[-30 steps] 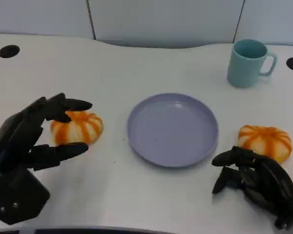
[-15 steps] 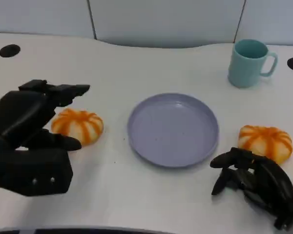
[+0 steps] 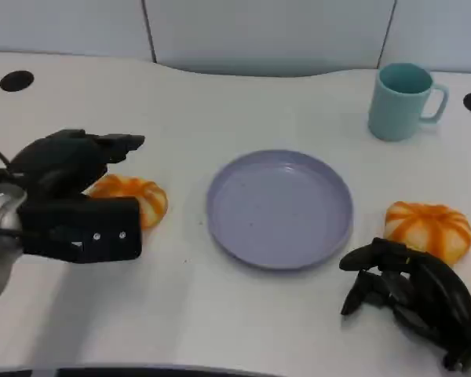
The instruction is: Grasp the bread from the table and place it into the plate.
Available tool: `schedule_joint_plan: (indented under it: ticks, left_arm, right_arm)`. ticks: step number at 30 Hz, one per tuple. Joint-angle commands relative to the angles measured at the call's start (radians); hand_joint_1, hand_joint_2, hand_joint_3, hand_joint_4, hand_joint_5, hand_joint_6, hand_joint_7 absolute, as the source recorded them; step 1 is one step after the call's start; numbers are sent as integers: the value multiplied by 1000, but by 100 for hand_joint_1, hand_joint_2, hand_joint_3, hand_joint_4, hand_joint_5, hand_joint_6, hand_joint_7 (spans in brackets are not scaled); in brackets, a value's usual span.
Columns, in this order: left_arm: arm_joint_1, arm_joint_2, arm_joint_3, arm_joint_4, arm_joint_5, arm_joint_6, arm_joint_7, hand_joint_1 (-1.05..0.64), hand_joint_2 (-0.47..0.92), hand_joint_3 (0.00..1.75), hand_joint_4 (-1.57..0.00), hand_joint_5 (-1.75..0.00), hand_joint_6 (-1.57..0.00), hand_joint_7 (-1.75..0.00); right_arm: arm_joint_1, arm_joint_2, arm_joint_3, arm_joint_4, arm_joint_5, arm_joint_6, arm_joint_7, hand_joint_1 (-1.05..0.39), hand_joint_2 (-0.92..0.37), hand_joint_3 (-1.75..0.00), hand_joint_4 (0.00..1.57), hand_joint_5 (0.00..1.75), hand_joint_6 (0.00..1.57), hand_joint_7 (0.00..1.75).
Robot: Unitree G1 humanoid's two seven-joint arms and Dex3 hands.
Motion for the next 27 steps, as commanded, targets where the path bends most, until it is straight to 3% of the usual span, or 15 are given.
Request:
schedule_joint_plan:
  ticks: [1,10,27]
  left_arm:
    - [-102,-40,-55,184,8,30,6,-84,84,0,0,-30,-18,-1]
    - [-226,-130,-126,520,2,-12,110,-80,77,0,0,-32,-20,-1]
    - [-301,-198,-260,704,62,71,184,-83,76,0,-1,-34,-21,-1]
  right_arm:
    - [30,-18,-4,16,4,28,1,-51,-92,-5,68,136,80,78]
    - [33,-19,-9,7,18,48,14,-49,-92,-5,68,136,80,77]
    - [32,-17,-4,25,14,-4,18,-49,-92,-8,66,138,79,80]
